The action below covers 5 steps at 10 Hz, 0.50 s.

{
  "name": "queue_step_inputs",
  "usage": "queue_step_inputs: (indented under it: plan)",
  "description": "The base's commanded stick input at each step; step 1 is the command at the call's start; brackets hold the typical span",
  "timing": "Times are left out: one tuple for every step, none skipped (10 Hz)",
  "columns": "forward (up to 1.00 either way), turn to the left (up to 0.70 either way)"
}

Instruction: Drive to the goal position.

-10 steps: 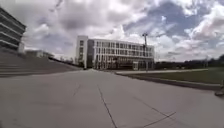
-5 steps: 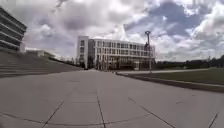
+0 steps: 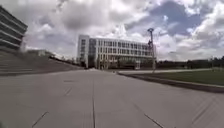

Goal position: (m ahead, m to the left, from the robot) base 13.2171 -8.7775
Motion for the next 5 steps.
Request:
queue_step_inputs:
  plan:
    - [1.00,0.04]
    - [1.00,0.04]
    - [1.00,0.04]
    - [1.00,0.04]
    - [1.00,0.04]
